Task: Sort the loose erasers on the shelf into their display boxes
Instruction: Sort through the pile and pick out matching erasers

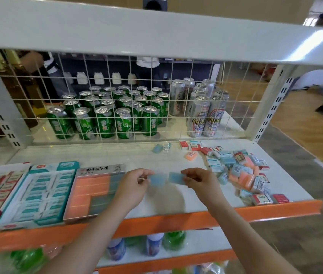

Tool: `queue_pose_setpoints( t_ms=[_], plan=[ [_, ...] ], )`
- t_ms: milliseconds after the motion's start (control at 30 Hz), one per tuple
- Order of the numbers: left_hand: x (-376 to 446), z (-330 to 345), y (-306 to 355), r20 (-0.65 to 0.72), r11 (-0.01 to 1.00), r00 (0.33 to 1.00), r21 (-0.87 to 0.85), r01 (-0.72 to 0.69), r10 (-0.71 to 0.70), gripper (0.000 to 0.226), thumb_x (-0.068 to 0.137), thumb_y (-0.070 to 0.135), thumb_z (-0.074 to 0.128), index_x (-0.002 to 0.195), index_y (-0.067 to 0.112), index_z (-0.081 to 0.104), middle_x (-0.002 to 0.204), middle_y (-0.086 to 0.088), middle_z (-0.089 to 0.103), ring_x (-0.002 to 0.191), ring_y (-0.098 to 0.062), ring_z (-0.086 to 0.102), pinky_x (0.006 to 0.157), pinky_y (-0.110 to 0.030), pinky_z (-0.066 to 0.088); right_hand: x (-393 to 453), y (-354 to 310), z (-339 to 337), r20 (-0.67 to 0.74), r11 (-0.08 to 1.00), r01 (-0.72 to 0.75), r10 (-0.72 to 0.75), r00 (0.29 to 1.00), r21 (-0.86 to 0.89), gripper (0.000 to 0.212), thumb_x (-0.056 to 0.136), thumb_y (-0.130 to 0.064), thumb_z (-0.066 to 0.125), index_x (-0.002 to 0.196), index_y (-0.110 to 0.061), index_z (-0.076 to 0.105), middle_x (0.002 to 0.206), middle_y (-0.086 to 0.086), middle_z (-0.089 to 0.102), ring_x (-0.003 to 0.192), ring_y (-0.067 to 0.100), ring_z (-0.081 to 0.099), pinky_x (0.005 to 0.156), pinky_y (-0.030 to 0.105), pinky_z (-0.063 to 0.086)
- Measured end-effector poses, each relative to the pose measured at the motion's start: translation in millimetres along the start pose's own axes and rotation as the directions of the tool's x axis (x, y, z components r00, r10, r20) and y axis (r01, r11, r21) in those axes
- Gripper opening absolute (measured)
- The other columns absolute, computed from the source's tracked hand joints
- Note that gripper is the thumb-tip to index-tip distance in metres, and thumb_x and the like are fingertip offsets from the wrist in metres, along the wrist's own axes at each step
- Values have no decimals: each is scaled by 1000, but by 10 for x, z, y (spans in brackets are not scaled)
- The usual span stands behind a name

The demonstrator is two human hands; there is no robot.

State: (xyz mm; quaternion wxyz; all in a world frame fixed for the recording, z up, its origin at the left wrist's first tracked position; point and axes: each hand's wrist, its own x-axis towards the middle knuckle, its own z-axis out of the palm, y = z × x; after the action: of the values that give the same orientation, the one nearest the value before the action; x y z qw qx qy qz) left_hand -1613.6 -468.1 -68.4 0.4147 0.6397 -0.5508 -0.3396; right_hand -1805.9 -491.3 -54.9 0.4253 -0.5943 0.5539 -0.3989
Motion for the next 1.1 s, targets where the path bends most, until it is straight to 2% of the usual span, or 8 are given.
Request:
queue_pose_setpoints(
  t_ms=[200,333,500,633,733,833,967,1100],
  plan=[
    [-170,-110,-48,-63,1000,998,-2,5,-6,26,88,0,56,94,23,65,80,10,57,72,-6,53,60,-13,37,-63,-46,109,56,1000,26,-25,998,-16,17,83,2,59,90,-11,68,72,-8,62,63,0,54,57,6,42],
    [-278,-221,-56,-95,1000,995,14,7,-6,24,90,1,54,98,22,65,93,3,60,72,-2,54,58,-10,39,-109,-98,206,92,999,48,-46,995,-22,18,83,3,58,93,-7,69,71,-8,61,61,1,53,54,4,40],
    [-388,-415,-54,-130,990,991,139,3,16,27,90,4,54,112,17,64,106,10,56,101,-4,51,89,-17,40,-155,-188,381,119,996,77,-72,990,-34,18,83,3,58,93,-7,68,69,-7,60,60,2,52,51,5,39],
    [-443,-640,-127,-191,974,982,225,35,9,26,90,6,54,112,17,64,111,10,58,99,-4,52,86,-17,40,-208,-248,573,158,992,94,-79,984,-86,17,84,0,59,96,-8,69,70,-9,59,62,1,51,52,6,39],
    [-485,-800,-206,-220,956,975,286,69,-5,23,89,6,56,109,14,65,116,-1,64,101,-11,56,89,-22,42,-252,-306,726,179,983,125,-100,979,-137,18,84,-2,59,98,-7,69,76,-6,60,65,0,52,55,4,40],
    [-531,-938,-277,-238,936,971,340,96,-13,21,90,8,56,109,10,65,111,-4,64,92,-9,53,81,-20,40,-271,-372,882,191,969,159,-123,974,-187,18,86,-4,58,101,-7,68,81,-3,60,66,1,51,54,2,39],
    [-547,-1049,-361,-231,910,972,396,124,-32,21,89,9,57,109,10,65,95,4,58,89,-9,52,77,-17,37,-259,-426,1074,209,946,176,-120,971,-273,19,86,-8,58,104,-8,66,84,0,59,73,12,51,56,11,37],
    [-498,-1050,-411,-253,914,966,379,147,-51,16,86,9,61,102,12,64,93,3,60,87,-10,55,74,-18,39,-237,-457,1241,231,906,187,-103,967,-379,18,87,-10,55,104,-9,63,84,4,58,72,14,52,57,18,39]
  ],
)
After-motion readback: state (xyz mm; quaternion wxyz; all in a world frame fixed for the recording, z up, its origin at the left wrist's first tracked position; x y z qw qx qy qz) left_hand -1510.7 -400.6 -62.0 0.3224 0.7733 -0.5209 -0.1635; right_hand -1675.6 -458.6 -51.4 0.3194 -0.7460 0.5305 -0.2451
